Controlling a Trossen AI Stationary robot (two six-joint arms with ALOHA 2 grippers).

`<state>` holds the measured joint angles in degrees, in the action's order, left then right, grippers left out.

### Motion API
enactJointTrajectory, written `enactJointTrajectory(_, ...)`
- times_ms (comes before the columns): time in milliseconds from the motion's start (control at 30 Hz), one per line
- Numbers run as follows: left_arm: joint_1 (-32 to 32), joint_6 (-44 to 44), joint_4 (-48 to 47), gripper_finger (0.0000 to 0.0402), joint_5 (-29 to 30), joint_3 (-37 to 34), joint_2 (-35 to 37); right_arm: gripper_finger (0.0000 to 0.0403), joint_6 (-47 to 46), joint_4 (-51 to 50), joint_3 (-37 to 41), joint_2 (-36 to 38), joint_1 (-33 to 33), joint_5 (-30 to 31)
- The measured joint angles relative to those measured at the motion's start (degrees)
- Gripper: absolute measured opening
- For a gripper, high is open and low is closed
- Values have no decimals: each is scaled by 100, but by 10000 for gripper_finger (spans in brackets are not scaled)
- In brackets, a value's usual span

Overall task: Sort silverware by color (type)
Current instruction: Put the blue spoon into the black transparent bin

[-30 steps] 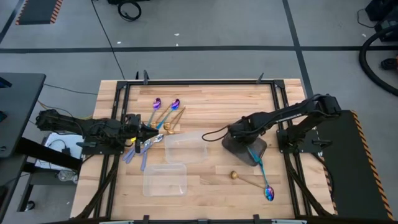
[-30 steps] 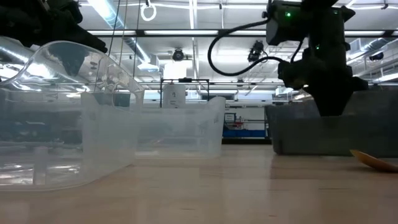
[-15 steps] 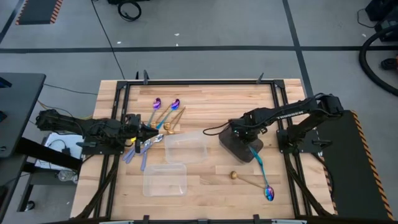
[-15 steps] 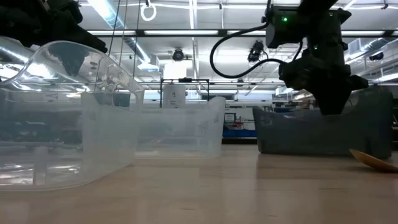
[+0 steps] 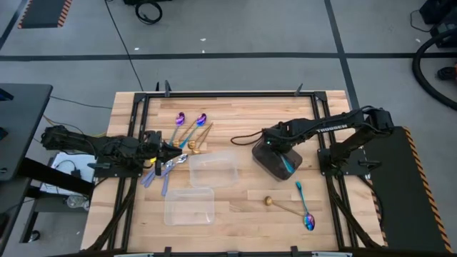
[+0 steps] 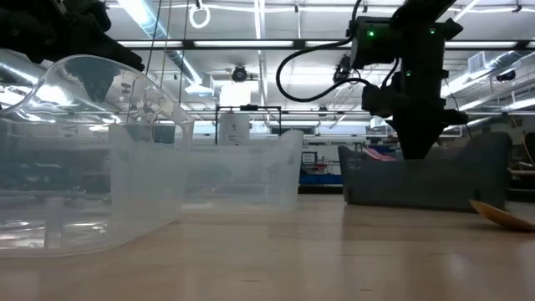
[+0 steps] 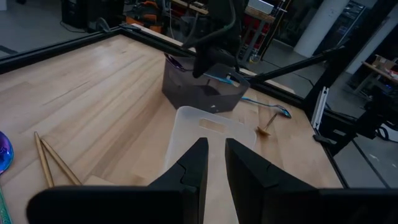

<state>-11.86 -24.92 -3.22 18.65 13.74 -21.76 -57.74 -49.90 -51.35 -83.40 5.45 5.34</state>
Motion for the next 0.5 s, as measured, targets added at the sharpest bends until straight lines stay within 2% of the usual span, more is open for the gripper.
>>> enactJointTrajectory(100,0,1,0,62,0,0,0,32,-241,3,0,0,-2,66)
enactJointTrajectory(500,0,1,0,62,0,0,0,32,-945,213,0,14,-11,-554)
